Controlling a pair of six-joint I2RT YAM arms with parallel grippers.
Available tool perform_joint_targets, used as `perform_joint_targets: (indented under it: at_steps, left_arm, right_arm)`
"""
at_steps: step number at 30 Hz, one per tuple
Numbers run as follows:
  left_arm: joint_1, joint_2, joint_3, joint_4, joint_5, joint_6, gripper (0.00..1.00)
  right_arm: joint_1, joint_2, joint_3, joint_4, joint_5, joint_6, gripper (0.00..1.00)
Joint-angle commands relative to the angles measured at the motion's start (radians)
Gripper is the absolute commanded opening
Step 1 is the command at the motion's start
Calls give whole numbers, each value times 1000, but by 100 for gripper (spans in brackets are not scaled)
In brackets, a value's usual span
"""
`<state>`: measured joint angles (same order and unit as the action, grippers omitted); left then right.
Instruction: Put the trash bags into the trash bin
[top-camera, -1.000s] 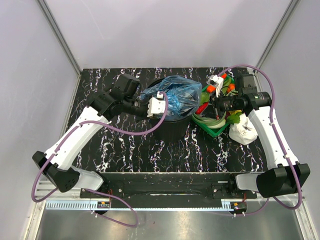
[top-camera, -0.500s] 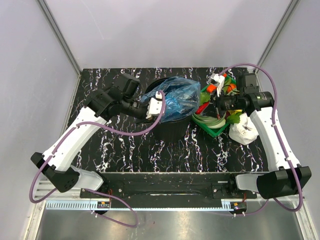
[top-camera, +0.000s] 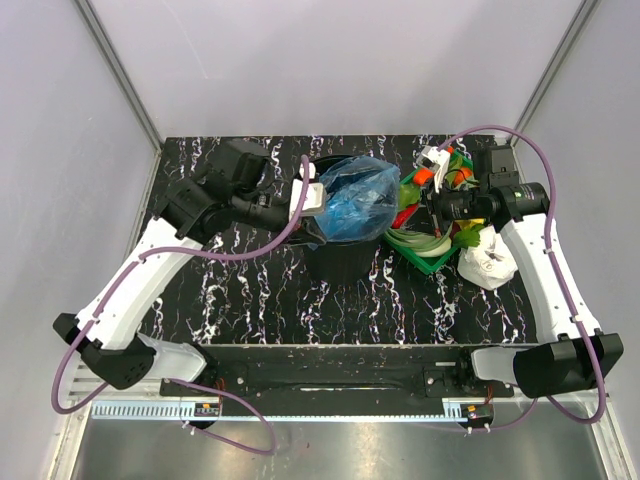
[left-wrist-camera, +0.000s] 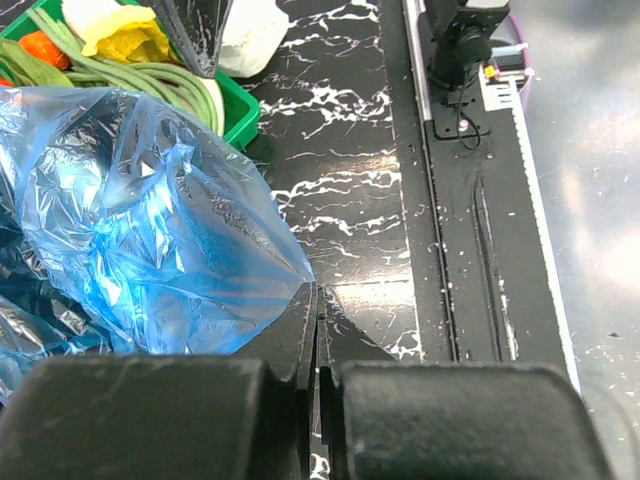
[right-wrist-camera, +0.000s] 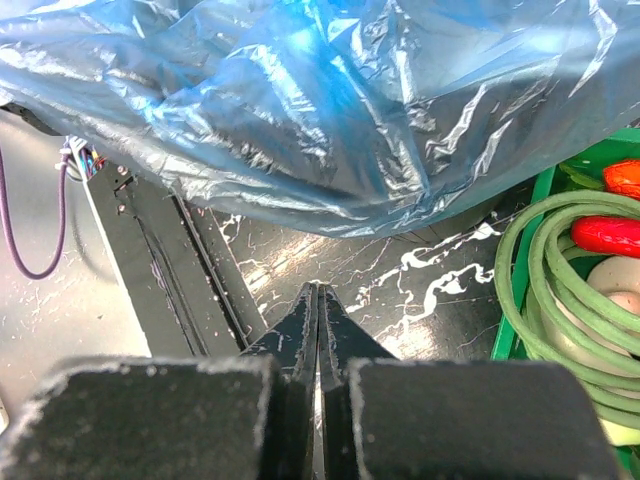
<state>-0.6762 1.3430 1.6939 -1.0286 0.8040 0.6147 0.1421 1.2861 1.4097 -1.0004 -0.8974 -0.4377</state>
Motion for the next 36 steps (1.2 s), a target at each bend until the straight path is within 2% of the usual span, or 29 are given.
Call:
perform_joint_targets:
  at_steps: [1, 5, 10, 12, 14, 18, 22, 29, 36]
  left_arm:
    - [-6, -47, 29, 1, 95, -4, 0]
    - [-16, -76, -26, -59, 69, 74, 0]
    - [-42, -113, -157, -67, -58, 122, 0]
    - [-45, -123, -209, -38, -101, 123, 0]
    - [-51, -128, -250, -7, -133, 120, 0]
    - [-63, -116, -316, 76, -209, 105, 0]
    - [-77, -79, -367, 168, -293, 80, 0]
    - [-85, -13, -407, 337, -325, -1, 0]
    - [-117, 28, -425, 338, -359, 13, 0]
  right_arm:
    - [4, -21, 37, -3, 17, -13, 1]
    - [5, -21, 52, -6, 26, -12, 4]
    - [4, -7, 118, -20, 37, -6, 9]
    - [4, 5, 141, -24, 35, 1, 13]
    - [4, 18, 166, -23, 35, 8, 22]
    - [4, 56, 219, -14, 35, 34, 34]
    - [7, 100, 293, -3, 41, 57, 40]
    - [19, 188, 373, 39, 75, 73, 50]
    - [27, 260, 436, 39, 103, 51, 54]
